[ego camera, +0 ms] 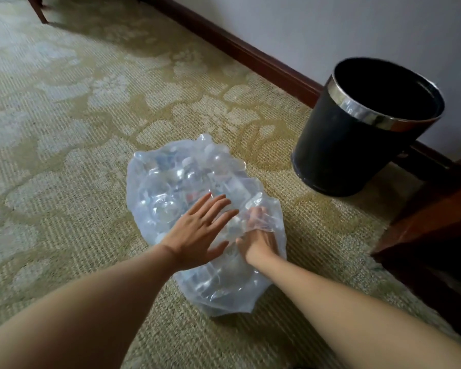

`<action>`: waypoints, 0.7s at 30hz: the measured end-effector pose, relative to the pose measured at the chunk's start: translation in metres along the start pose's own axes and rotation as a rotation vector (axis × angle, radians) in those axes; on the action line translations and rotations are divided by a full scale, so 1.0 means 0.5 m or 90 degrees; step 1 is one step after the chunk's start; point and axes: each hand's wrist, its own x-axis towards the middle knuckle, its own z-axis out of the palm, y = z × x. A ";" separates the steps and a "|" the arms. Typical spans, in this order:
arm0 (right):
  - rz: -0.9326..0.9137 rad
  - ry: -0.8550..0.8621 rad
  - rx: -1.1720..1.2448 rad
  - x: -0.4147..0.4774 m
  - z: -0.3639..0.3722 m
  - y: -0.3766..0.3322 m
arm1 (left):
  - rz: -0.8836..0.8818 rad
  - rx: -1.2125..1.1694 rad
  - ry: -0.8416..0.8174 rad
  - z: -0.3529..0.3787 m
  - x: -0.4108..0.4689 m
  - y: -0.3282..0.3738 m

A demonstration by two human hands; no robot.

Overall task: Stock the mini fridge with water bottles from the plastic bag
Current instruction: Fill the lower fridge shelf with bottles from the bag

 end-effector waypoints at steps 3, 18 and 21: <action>-0.057 0.038 -0.028 0.009 0.010 -0.006 | -0.049 -0.007 -0.025 -0.005 0.009 0.006; 0.039 0.182 0.239 0.035 -0.009 0.000 | -0.085 -0.044 -0.074 0.006 0.033 -0.003; 0.050 0.124 0.244 0.055 -0.023 0.006 | -0.129 -0.015 -0.121 0.004 0.051 0.000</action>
